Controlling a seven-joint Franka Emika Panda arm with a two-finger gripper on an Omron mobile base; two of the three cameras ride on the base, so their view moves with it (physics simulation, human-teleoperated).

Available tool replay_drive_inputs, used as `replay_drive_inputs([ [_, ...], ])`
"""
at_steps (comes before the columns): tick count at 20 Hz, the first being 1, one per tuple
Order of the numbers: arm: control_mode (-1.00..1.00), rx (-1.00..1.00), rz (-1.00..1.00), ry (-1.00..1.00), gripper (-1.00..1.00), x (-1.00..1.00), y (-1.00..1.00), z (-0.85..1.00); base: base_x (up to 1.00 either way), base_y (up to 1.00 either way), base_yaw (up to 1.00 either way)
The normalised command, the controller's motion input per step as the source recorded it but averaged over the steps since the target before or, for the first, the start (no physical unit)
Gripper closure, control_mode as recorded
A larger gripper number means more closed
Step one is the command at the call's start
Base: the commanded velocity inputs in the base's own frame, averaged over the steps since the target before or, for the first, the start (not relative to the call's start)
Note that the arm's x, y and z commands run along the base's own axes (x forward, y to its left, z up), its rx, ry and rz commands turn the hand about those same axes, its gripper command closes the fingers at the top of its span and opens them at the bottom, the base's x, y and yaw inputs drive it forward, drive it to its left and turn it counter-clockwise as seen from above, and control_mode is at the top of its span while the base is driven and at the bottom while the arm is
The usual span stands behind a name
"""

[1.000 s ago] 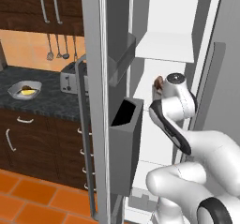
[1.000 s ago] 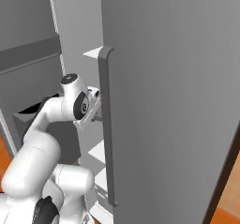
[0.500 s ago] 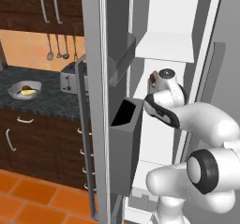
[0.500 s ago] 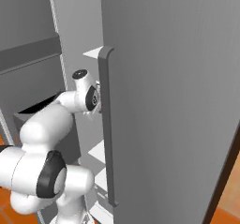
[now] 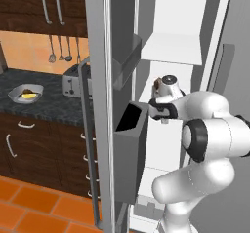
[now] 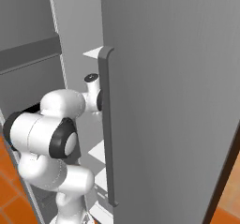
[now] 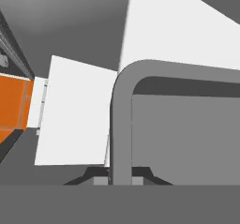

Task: Take the meat container that has the steak and place it on the second highest rack of the freezer. Then take the vegetable container that has the mushroom and lemon wedge and place it on the highest rack of the freezer.

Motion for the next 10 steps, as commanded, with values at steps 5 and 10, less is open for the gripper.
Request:
replay_drive_inputs([
  [5,-1.00,0.01,0.00,0.00,1.00,0.51,-0.05,-0.08,0.00,0.00,0.00],
  [10,-1.00,0.01,0.00,0.00,1.00,0.38,-0.16,0.00,0.00,0.00,0.00],
])
